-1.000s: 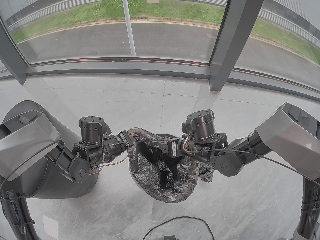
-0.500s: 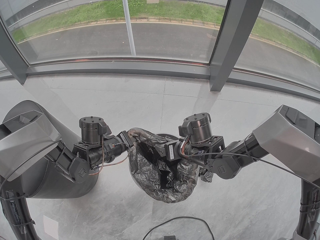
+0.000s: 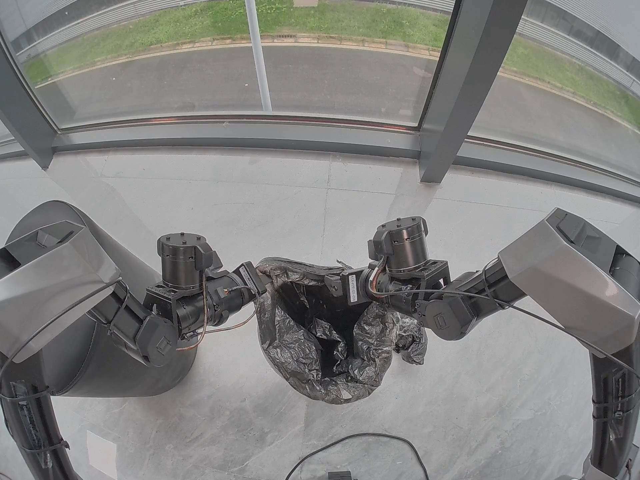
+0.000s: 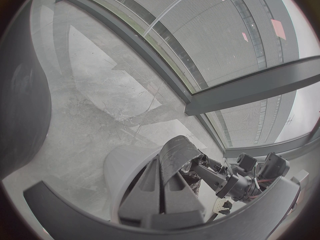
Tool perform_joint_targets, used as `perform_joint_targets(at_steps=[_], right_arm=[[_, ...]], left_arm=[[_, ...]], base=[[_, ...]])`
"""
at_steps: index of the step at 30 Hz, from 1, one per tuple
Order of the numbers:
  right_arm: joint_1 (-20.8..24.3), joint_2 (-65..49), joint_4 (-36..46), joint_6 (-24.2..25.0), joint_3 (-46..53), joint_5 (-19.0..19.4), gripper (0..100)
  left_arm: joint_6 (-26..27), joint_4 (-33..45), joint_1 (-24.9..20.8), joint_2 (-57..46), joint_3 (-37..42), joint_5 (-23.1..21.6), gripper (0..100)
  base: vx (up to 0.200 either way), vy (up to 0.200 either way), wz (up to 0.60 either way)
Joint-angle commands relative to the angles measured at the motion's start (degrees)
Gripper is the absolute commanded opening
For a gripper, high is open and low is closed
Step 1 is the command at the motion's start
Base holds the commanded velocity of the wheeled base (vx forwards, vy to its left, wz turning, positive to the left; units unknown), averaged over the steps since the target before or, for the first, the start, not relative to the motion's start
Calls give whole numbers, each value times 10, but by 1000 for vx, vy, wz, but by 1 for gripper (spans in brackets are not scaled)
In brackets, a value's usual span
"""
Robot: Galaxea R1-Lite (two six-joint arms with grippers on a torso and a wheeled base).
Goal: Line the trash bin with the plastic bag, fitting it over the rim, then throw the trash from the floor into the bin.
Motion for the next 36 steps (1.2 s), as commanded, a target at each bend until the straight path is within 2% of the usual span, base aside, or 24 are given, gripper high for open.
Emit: perform_joint_targets(at_steps=[1,10,36], right_arm=[[-6,6,1,0,-12,0,100],[-16,7,3,-1,-31,-4,100],[-28,18,6,-1,-50,-24,100]], left_arm=[[12,0,0,-1,0,0,0],[52,0,7,3,7,-1,0],[54,-3,28,39,-8,-26,0]], base=[[0,0,0],[0,0,0],[0,0,0]])
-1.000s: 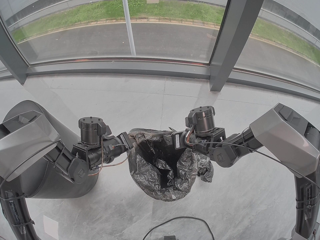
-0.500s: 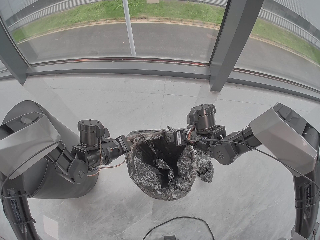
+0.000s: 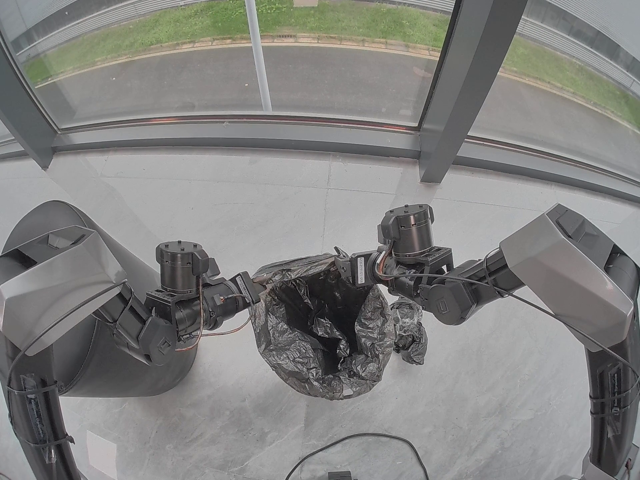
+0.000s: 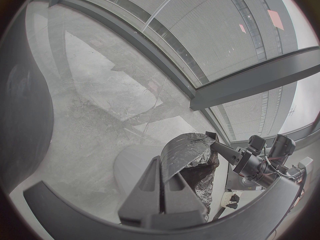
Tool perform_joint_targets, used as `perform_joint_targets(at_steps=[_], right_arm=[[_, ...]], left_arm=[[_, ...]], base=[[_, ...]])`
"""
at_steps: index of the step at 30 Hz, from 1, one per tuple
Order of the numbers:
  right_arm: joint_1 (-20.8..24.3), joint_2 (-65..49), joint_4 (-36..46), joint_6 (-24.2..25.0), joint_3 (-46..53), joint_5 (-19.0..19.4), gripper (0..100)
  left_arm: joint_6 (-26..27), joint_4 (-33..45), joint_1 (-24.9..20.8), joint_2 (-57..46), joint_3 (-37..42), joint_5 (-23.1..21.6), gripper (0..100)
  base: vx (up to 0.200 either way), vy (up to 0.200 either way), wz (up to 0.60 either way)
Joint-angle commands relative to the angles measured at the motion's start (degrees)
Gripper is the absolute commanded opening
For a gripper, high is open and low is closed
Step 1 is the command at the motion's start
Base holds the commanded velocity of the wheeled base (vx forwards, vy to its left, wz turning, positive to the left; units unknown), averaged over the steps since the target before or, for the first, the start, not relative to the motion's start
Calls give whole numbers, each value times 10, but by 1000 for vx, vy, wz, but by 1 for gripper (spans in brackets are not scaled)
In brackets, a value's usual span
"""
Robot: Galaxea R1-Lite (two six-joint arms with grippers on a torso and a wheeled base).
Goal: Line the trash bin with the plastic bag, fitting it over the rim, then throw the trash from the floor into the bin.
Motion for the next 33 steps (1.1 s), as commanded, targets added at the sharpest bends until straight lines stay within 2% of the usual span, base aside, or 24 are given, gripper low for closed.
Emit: perform_joint_targets(at_steps=[1,8,16,33], right_arm=[[-2,1,0,0,-1,0,100],[-3,8,0,0,-1,0,100],[-4,9,0,0,-1,0,100],[-5,10,-1,1,-1,-1,100]], left_arm=[[-1,0,5,5,-3,0,0],[-1,0,15,17,-9,0,0],[-1,-35,16,41,-9,-5,0],[-5,-27,17,36,-15,-13,0]], base=[[0,0,0],[0,0,0],[0,0,0],[0,0,0]])
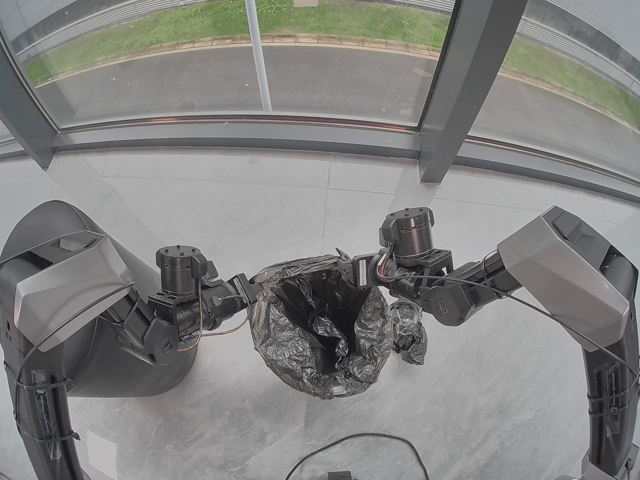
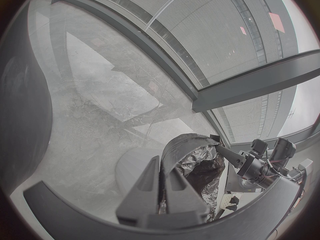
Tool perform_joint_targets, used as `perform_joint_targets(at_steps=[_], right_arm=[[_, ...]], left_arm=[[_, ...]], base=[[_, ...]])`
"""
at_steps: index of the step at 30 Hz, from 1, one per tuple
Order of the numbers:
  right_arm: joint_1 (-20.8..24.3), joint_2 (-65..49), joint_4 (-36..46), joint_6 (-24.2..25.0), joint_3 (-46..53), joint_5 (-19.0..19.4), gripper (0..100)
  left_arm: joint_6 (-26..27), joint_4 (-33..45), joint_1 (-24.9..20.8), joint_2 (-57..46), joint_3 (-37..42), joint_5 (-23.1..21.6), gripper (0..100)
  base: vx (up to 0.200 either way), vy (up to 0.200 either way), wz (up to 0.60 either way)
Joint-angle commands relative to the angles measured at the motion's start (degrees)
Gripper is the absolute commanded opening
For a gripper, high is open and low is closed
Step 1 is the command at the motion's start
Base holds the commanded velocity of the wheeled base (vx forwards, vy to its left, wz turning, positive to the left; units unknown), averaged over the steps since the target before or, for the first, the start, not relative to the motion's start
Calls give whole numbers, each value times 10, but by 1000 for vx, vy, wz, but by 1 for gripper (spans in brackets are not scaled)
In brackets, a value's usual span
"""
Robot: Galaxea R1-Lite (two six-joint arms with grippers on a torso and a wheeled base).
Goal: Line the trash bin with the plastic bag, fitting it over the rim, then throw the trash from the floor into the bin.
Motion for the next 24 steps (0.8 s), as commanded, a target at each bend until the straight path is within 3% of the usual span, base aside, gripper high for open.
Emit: perform_joint_targets(at_steps=[1,14,24], right_arm=[[1,1,-1,0,0,0,100],[1,1,-2,0,0,0,100],[-1,1,-2,1,1,0,100]], left_arm=[[0,0,0,1,-1,0,100],[0,-6,1,-3,2,6,100],[0,-6,34,5,6,6,100]], base=[[0,0,0],[0,0,0],[0,0,0]])
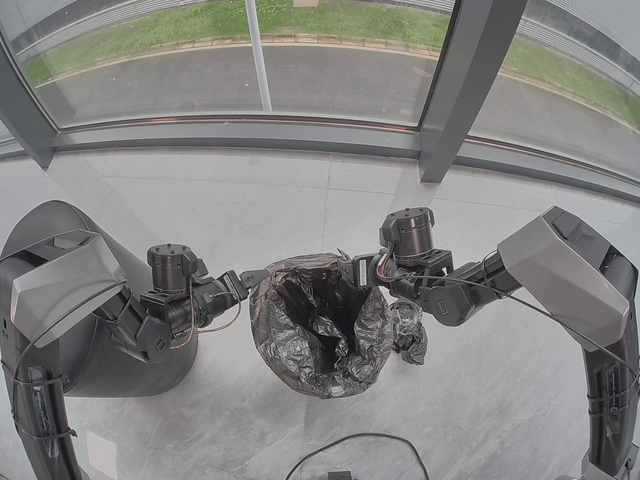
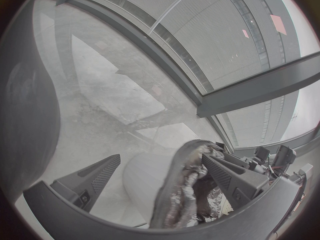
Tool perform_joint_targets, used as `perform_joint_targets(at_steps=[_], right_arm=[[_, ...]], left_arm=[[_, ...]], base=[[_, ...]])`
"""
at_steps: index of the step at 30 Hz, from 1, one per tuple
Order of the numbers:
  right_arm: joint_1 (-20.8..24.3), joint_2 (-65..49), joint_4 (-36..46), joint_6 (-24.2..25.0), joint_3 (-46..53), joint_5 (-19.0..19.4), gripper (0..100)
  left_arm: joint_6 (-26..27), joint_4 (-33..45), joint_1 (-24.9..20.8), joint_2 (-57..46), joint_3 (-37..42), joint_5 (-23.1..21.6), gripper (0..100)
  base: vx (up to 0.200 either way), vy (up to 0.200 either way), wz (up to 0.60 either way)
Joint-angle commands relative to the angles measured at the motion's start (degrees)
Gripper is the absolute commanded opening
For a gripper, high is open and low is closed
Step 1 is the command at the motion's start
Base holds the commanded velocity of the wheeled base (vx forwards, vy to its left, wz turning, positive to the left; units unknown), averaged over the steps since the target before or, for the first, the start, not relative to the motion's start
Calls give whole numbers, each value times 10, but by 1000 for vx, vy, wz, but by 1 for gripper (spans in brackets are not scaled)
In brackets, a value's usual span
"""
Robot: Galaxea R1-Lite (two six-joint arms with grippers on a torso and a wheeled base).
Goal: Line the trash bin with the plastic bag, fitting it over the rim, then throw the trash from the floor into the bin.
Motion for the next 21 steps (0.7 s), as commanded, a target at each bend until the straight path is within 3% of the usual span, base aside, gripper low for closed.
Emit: perform_joint_targets(at_steps=[1,21], right_arm=[[-1,1,-1,0,0,0,100],[-3,2,-2,0,-1,0,100]], left_arm=[[1,-1,18,13,0,-1,100],[3,-2,21,50,-6,-1,100]], base=[[0,0,0],[0,0,0]])
